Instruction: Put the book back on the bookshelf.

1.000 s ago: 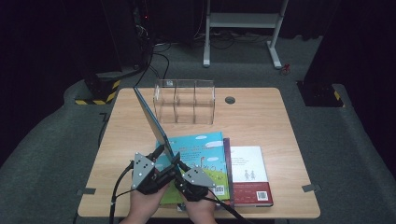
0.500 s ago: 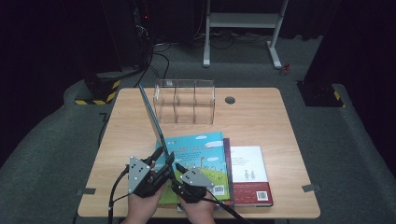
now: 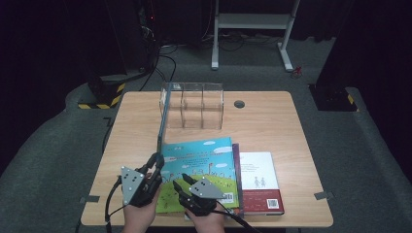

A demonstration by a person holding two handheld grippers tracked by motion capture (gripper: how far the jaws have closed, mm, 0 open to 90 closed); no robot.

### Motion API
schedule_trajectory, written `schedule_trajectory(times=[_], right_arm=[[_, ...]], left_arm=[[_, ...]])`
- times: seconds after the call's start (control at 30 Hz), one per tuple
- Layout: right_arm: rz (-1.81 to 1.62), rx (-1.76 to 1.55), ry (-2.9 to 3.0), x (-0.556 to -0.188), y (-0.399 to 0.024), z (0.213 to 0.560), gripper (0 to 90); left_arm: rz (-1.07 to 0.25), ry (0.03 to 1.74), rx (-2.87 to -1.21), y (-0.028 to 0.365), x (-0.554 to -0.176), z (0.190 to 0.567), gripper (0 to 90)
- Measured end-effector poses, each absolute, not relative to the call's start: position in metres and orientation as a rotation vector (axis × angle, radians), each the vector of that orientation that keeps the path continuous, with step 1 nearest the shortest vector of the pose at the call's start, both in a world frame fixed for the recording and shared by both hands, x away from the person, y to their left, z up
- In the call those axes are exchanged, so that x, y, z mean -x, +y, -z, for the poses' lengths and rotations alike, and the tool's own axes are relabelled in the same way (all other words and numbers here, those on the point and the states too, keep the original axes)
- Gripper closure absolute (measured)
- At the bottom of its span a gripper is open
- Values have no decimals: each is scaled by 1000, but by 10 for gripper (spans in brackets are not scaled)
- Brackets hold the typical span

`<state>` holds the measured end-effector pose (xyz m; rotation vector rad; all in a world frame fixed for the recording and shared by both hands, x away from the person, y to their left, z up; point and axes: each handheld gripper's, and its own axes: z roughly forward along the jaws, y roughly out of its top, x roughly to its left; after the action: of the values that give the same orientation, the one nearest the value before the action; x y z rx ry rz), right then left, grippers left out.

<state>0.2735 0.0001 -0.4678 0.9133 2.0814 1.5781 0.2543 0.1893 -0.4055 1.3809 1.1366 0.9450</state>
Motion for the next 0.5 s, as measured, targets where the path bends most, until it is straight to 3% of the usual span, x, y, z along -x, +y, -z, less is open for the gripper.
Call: schedule_trajectory(times=[0.5], right_arm=[[-1522, -953, 2035, -278, -25, 464, 605]], left_arm=[[-991, 1161, -1391, 219, -254, 415, 801]])
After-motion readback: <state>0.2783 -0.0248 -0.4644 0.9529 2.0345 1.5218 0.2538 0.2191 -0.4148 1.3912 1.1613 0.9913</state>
